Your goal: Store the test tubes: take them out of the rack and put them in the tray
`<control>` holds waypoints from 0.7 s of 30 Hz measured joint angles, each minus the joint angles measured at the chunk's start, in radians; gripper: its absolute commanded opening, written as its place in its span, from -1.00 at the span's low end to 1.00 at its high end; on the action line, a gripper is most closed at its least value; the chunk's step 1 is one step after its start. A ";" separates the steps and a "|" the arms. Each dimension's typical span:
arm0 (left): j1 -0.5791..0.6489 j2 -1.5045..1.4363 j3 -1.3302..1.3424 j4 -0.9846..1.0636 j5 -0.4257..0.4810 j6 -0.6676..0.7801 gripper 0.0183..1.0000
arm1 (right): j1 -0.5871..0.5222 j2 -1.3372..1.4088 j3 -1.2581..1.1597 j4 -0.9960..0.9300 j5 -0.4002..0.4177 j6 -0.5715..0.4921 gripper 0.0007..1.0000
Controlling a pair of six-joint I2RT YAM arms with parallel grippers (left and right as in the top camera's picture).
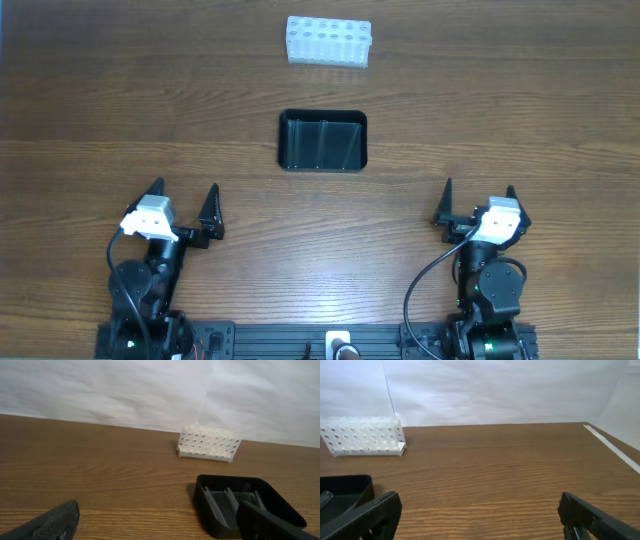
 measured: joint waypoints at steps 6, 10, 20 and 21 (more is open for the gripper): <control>0.000 0.000 0.000 0.000 0.000 0.000 1.00 | 0.000 0.000 0.000 0.000 0.000 -0.013 0.98; 0.000 0.000 0.000 0.000 0.000 0.000 1.00 | 0.000 0.000 0.000 0.000 0.000 -0.019 0.99; 0.000 0.000 0.000 0.000 0.000 0.000 1.00 | 0.000 0.000 0.000 0.000 0.000 -0.020 0.99; 0.000 0.000 0.000 0.000 0.000 0.000 1.00 | 0.000 0.000 0.000 0.000 0.000 -0.020 0.99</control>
